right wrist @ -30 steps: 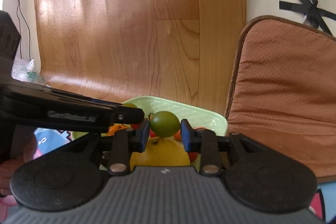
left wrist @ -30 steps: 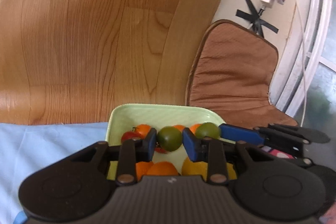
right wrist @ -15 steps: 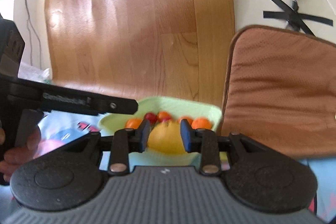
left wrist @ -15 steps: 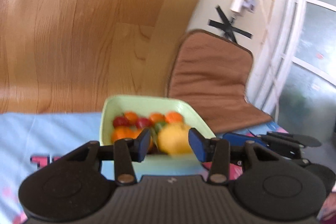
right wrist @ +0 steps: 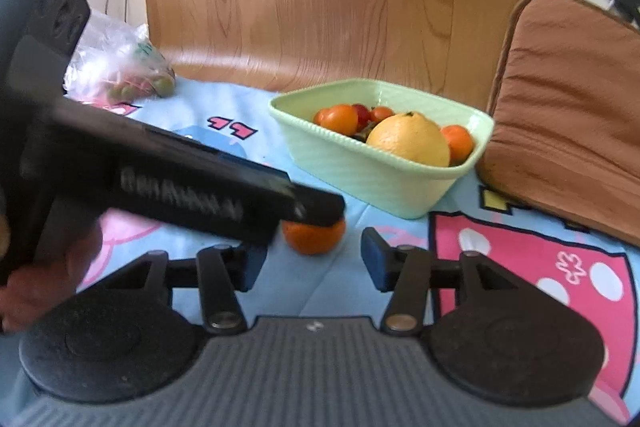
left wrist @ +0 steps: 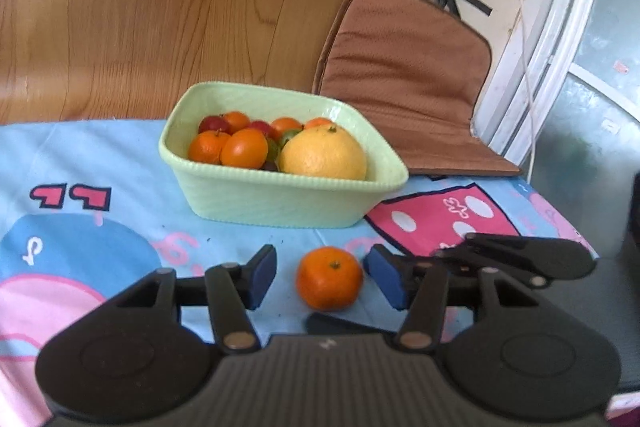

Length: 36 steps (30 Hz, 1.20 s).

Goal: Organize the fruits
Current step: 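Move the left tool down to the last mandarin on the cloth, then grasp the mandarin with the left tool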

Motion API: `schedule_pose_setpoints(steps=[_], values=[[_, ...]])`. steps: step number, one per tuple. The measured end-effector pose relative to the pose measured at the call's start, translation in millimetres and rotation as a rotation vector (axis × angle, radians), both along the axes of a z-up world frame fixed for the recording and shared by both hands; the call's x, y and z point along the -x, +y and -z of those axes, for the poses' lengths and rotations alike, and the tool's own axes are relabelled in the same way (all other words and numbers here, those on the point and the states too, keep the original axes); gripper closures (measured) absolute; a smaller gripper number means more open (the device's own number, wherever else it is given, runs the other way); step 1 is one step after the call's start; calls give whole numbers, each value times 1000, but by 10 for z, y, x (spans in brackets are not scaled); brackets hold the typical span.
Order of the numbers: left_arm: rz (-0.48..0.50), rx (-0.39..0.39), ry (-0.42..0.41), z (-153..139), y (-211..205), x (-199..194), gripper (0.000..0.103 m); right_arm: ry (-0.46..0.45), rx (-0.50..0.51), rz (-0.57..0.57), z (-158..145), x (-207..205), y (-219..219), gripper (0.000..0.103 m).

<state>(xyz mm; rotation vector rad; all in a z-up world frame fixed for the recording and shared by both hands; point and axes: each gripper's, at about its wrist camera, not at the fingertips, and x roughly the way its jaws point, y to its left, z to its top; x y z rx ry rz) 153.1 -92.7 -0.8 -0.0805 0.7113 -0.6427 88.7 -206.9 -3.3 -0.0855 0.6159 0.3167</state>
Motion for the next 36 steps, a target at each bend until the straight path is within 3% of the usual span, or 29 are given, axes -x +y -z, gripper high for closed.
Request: schedule_pose_setpoints(steps=[2,3,4,6,19,27,31,36], values=[[-1,-5,13,36,-15,-12,55,19,-8,7,58,-66,17,49],[5,8,18,42,-11,3,63,22,-17,6,57,-79,26,50],[10,14,18,33,-8,31,65,19,-13,19,47,-62,37,58],[16,3,17,11,-20,106,65,17,-20,32,41,16,22,62],[39,8,24,-28,19,954,66,-23,-19,48,31,846,36,62],[8,-2,-5,-54,56,1084,63,-25,-33,49,50,944,73,60],[-26,-15,-37,-94,97,1086,59,-21,-60,43,54,971,49,50],[-71,-37,-90,-121,150,1087,55,-14,-105,40,64,965,-9,47]])
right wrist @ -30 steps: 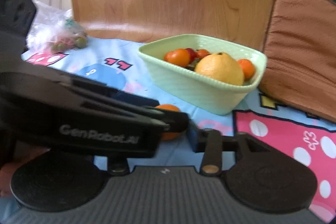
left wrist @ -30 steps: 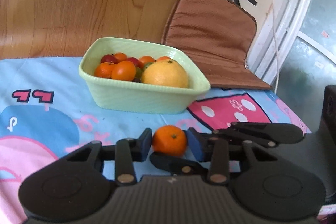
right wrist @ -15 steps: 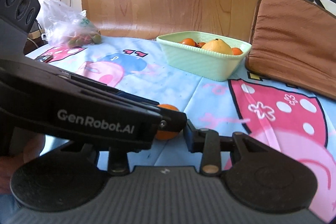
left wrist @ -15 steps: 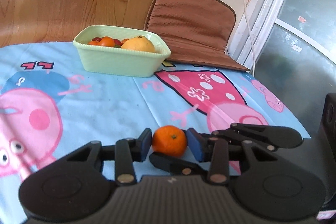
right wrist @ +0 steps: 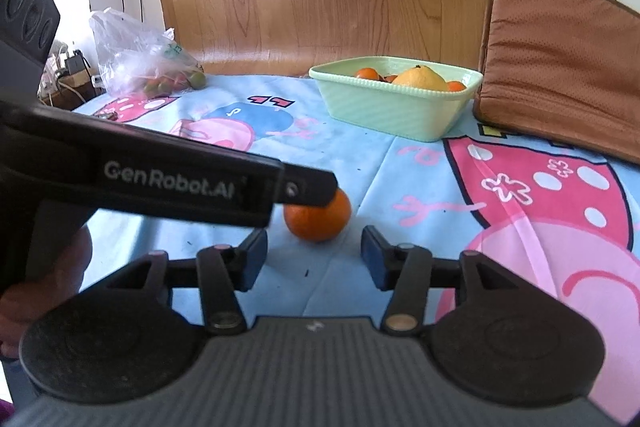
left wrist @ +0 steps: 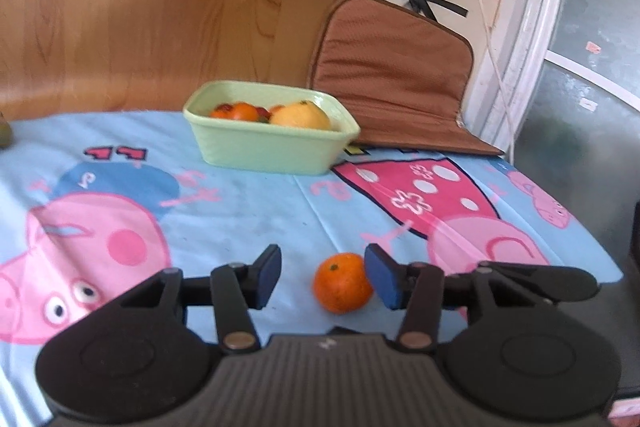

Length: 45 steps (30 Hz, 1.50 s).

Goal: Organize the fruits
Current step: 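Grasp the mandarin with the left tool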

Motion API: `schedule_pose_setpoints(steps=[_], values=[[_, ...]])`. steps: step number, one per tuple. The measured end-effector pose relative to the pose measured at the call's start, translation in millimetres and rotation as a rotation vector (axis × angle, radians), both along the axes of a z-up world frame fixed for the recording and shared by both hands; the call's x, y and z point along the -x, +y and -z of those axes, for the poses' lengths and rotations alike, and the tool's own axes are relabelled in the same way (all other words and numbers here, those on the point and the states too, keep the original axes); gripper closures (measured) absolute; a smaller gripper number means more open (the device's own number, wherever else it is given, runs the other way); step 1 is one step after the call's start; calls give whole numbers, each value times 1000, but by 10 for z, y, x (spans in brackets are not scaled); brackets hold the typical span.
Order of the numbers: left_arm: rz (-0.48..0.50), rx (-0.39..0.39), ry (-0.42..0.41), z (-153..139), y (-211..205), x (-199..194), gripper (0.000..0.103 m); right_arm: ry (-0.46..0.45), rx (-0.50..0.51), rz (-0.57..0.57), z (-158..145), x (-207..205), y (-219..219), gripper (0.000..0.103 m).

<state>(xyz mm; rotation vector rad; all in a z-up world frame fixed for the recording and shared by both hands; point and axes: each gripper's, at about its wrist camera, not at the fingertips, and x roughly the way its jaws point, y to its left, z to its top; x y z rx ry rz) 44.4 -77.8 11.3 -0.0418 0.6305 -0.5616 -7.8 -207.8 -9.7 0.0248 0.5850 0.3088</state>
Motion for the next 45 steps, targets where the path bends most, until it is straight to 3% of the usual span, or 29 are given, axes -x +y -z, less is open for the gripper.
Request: schedule_pose_setpoints(steps=[16,23,27,37,45], values=[[-37,18,-32,15,131,-52,49,-4,8,21,1,18,10,47],[-34,103,3,28,387,-94,52,-5,22,32,3,20,9,47],[7,144,33,59,447,-90,52,-7,30,35,1,25,24,47],[148,136,63,79,167,-42,54,-11,57,38,4,15,46,49],[174,131,122,189,83,-136,57,-14,59,61,-6,41,-23,49]])
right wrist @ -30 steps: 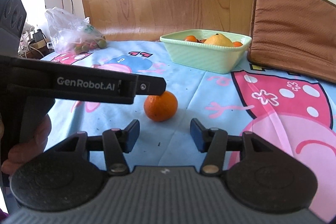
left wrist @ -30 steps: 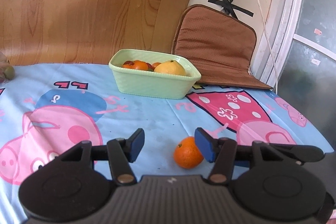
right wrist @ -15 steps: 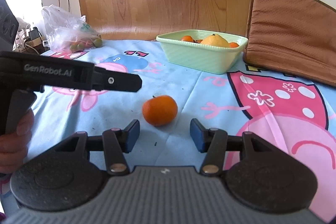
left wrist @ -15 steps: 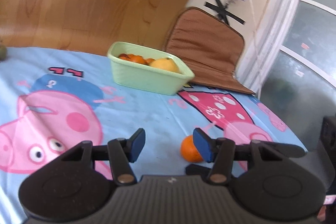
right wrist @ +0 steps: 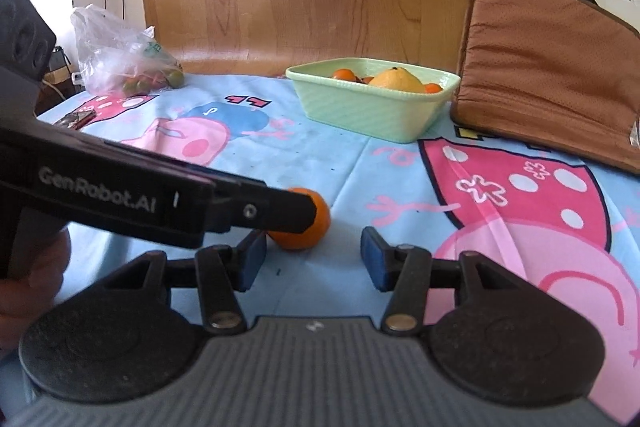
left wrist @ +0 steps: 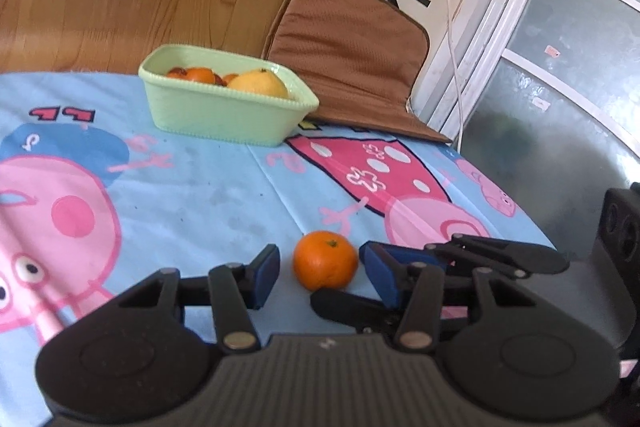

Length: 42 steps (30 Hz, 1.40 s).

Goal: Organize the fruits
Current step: 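Grasp the mandarin with the left tool, then lift the mandarin into the basket and open the left tool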

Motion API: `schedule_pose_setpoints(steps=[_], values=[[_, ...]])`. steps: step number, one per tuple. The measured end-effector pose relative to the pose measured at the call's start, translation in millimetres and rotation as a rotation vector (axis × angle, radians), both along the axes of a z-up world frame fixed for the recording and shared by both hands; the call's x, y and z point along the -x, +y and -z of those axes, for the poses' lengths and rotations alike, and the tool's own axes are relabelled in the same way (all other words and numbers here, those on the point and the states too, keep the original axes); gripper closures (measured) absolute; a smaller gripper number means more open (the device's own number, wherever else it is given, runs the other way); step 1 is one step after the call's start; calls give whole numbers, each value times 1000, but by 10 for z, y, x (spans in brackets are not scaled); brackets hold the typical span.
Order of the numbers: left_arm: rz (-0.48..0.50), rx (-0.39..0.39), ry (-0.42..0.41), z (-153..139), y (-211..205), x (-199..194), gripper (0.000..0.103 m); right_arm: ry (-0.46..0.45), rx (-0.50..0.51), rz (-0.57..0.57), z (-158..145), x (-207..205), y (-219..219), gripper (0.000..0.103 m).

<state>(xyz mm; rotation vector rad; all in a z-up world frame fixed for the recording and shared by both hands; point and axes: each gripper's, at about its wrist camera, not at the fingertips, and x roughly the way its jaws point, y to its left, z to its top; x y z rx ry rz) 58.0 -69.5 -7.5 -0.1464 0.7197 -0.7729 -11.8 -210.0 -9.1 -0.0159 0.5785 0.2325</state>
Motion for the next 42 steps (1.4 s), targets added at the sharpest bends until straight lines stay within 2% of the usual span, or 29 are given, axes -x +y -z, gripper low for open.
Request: schedule_pose_setpoints(steps=[3,5,10,15,20,24,26,29,32,36,39,41,42], values=[[5,4,21,27,-3,-31,64,-1,7,-22,-2,-1,24,55],[7,14,30,33,9,-46,65,-7,10,-43,-5,-2,50,67],[-3,43,50,-13,38,-106,66,-22,12,-50,-26,-10,54,70],[-11,35,-39,-300,-17,-284,66,-117,38,-46,-195,-142,51,70],[-55,32,-116,-514,-101,-769,65,-192,33,-31,-363,-616,-25,70],[-92,21,-121,-522,-181,-1253,63,-201,29,-9,-386,-1145,-59,70],[-121,0,-123,-496,-234,-1472,61,-208,62,21,-336,-1392,-36,69],[-171,6,-85,-448,-221,-1693,60,-215,94,64,-249,-1581,-50,68],[-187,46,-65,-396,-88,-1702,60,-212,44,59,-272,-1466,-160,67],[-217,70,-42,-356,57,-1540,60,-196,32,41,-276,-1285,-173,68],[-238,54,-61,-380,125,-1288,58,-188,27,38,-275,-1072,-132,67],[-253,27,-84,-413,159,-1087,54,-182,13,46,-270,-934,-120,60],[-260,16,-91,-421,167,-973,53,-177,-1,54,-266,-842,-128,60]])
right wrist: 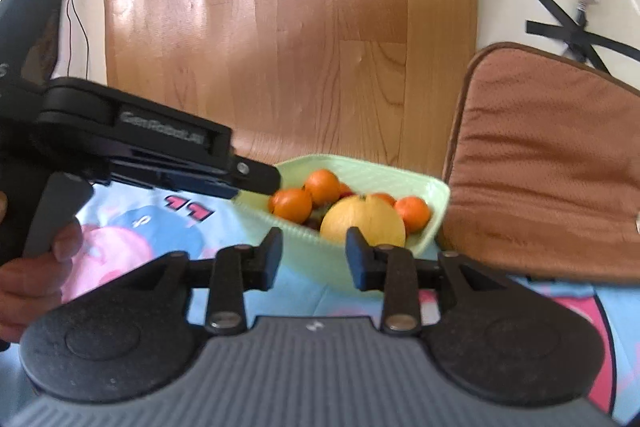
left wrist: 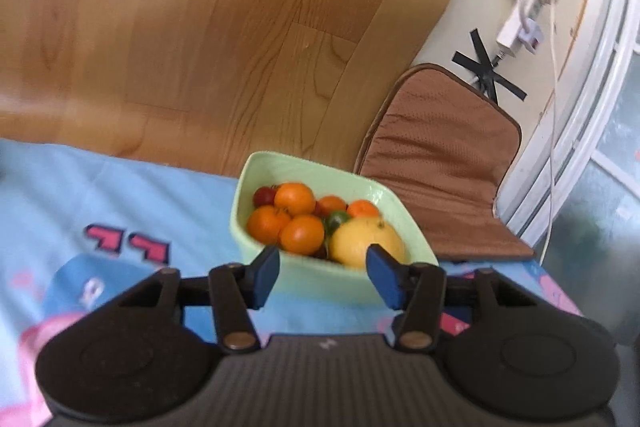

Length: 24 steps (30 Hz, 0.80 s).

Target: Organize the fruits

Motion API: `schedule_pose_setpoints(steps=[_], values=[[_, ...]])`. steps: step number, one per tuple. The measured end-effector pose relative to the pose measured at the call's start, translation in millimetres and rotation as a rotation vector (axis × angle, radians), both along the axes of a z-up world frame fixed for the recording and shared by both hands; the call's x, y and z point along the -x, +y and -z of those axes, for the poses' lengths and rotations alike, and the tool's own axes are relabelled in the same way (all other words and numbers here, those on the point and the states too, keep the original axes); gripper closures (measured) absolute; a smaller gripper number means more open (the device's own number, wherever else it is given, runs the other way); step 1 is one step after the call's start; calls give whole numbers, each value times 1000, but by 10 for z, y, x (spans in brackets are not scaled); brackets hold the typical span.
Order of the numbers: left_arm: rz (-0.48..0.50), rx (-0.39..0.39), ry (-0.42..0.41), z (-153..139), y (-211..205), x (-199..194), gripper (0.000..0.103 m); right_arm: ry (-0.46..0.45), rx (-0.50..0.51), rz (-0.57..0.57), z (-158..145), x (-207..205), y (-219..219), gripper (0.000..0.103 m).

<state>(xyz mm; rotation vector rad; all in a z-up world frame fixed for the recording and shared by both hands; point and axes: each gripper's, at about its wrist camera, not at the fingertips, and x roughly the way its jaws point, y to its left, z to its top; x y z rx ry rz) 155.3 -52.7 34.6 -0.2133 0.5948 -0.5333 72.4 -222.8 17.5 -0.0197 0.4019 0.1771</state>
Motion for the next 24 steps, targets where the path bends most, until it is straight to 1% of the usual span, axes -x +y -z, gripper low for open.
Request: schedule_pose_setpoints(steps=[3,6,8,11,14,16,18,19,21,24], values=[[-19,-24,-13,-13,25,279,53,18,-34,28,29,228,-26,60],[-52,-72,-10,23,21,527,49,56,-101,68,83,400,-111,60],[-66,-104,-2,86,-4,683,49,87,-150,102,125,519,-163,60],[-78,-163,4,196,-53,880,49,128,-189,147,203,675,-202,60],[-87,-210,-10,301,-105,1050,48,139,-235,181,233,825,-219,59],[-100,-227,-12,376,-114,1130,48,154,-250,191,263,886,-211,59],[-113,-243,-12,424,-114,1156,48,138,-249,191,257,925,-201,59],[-123,-238,-29,409,-100,1176,47,126,-247,192,257,931,-201,58],[-134,-238,-44,406,-88,1203,46,135,-250,195,262,903,-205,54],[-148,-250,-58,399,-104,1222,46,147,-269,203,272,913,-257,53]])
